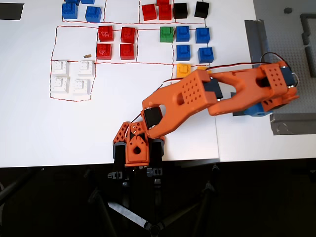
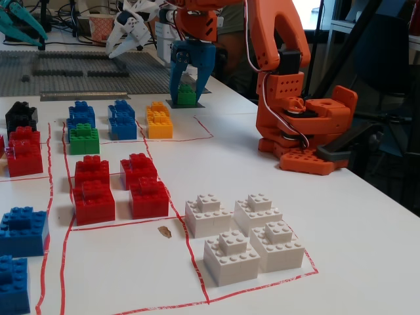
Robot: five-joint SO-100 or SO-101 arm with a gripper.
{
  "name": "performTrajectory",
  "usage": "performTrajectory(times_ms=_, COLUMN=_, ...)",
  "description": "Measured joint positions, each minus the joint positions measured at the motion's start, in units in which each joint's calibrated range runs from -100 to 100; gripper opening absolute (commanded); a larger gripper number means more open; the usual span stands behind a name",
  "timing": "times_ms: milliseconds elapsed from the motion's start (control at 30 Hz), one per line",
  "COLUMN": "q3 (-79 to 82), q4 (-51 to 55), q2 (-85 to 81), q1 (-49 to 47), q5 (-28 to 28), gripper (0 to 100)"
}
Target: Grab the block and put it in the grey marker
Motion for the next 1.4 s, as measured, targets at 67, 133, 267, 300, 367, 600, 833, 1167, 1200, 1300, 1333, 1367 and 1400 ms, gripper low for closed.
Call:
performTrajectory(times_ms=67, q3=0.0, q4=-0.24, q2=0.09, q1=0.0, q5=0.24, gripper=0)
performTrajectory(times_ms=133, q3=0.0, q4=-0.24, q2=0.09, q1=0.0, q5=0.24, gripper=1)
performTrajectory(times_ms=267, q3=0.0, q4=-0.24, q2=0.09, q1=0.27, q5=0.24, gripper=14)
performTrajectory(times_ms=300, q3=0.0, q4=-0.24, q2=0.09, q1=0.35, q5=0.24, gripper=16)
performTrajectory(times_ms=367, q3=0.0, q4=-0.24, q2=0.09, q1=0.35, q5=0.24, gripper=21)
performTrajectory(times_ms=600, q3=0.0, q4=5.85, q2=0.09, q1=0.35, q5=0.24, gripper=31)
performTrajectory(times_ms=833, q3=-3.15, q4=8.65, q2=0.09, q1=0.35, q5=0.44, gripper=33)
performTrajectory(times_ms=1167, q3=-8.27, q4=13.46, q2=-2.53, q1=-1.24, q5=-0.39, gripper=31)
performTrajectory(times_ms=1200, q3=-8.27, q4=14.1, q2=-3.92, q1=-2.03, q5=-0.83, gripper=30)
performTrajectory(times_ms=1300, q3=-8.27, q4=16.42, q2=-9.32, q1=-5.48, q5=-2.49, gripper=27)
performTrajectory(times_ms=1333, q3=-8.27, q4=17.46, q2=-11.32, q1=-6.9, q5=-3.13, gripper=25)
performTrajectory(times_ms=1367, q3=-8.27, q4=18.42, q2=-13.41, q1=-8.49, q5=-4.05, gripper=24)
performTrajectory(times_ms=1400, q3=-8.27, q4=18.98, q2=-15.41, q1=-10.17, q5=-5.13, gripper=23)
